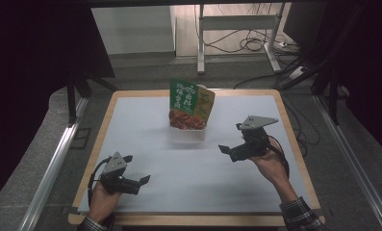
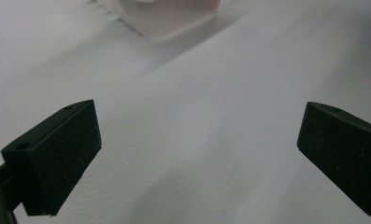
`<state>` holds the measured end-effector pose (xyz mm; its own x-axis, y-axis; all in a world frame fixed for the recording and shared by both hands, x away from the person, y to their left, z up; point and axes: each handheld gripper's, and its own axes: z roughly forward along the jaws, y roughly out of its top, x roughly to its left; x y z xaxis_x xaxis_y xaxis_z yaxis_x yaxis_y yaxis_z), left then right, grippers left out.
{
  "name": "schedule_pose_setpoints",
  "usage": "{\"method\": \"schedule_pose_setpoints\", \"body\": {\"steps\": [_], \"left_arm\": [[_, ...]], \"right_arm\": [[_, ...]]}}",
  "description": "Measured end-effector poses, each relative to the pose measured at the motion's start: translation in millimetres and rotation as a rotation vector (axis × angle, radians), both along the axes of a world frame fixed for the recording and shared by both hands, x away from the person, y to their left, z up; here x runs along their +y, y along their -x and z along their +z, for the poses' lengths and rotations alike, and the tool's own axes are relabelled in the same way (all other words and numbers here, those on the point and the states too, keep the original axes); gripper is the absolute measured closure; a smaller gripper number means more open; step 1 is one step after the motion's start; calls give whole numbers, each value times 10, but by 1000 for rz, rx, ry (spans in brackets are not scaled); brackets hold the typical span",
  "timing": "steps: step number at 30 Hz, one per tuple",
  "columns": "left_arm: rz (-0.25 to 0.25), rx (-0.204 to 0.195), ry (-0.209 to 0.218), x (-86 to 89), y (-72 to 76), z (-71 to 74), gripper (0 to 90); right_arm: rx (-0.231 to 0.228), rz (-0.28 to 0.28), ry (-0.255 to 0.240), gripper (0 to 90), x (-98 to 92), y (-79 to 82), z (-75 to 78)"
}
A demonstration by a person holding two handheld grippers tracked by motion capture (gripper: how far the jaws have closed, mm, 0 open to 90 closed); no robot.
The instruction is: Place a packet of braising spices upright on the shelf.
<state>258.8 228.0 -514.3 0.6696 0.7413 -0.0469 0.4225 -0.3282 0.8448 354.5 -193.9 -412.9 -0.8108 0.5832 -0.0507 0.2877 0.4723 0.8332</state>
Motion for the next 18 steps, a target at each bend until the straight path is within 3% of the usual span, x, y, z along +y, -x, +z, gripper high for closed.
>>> {"method": "schedule_pose_setpoints", "body": {"steps": [9,18], "left_arm": [[2,-2,-5,-7,1,-4,0],[-7,-20,-8,-7,10,-7,0]], "right_arm": [[22,-4,-10,0,-92,103,-179],[1,-32,-9,0,-216,180,-190]]}}
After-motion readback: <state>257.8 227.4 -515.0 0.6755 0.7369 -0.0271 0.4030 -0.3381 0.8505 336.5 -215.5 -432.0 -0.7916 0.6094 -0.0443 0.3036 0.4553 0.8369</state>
